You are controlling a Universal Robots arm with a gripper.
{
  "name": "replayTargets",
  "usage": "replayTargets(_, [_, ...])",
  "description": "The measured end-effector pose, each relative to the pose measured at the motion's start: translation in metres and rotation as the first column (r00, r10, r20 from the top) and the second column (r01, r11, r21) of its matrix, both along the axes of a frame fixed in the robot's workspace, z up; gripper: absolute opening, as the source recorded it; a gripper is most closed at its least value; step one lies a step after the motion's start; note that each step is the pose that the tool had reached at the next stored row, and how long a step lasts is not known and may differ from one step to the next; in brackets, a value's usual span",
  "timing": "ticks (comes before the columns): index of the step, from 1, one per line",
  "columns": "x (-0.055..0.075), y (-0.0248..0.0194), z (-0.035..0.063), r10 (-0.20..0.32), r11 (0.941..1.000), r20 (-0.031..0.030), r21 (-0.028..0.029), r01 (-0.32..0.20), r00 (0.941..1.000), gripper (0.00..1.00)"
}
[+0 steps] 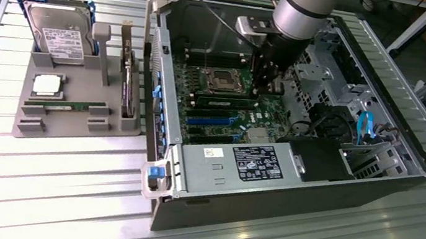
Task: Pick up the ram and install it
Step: 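Press down the ram until it locks into place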
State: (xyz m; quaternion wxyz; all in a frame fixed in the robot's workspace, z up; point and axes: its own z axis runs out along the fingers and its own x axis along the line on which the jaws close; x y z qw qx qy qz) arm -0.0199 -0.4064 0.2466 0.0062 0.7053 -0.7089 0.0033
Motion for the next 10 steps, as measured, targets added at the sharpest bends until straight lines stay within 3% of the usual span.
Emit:
replayTargets(3, [-0.021,0.0000,-0.0006,0.000,1.0000,0.0021,0.0004,0.000,1.0000,0.10])
replayTargets(4, [-0.034,0.0000,-0.0011,0.000,1.0000,0.0033,0.0007,0.000,1.0000,0.10])
replayTargets(10, [-0.067,0.0001,-0.0038,0.000,1.0000,0.0061,0.0037,0.000,1.0000,0.10])
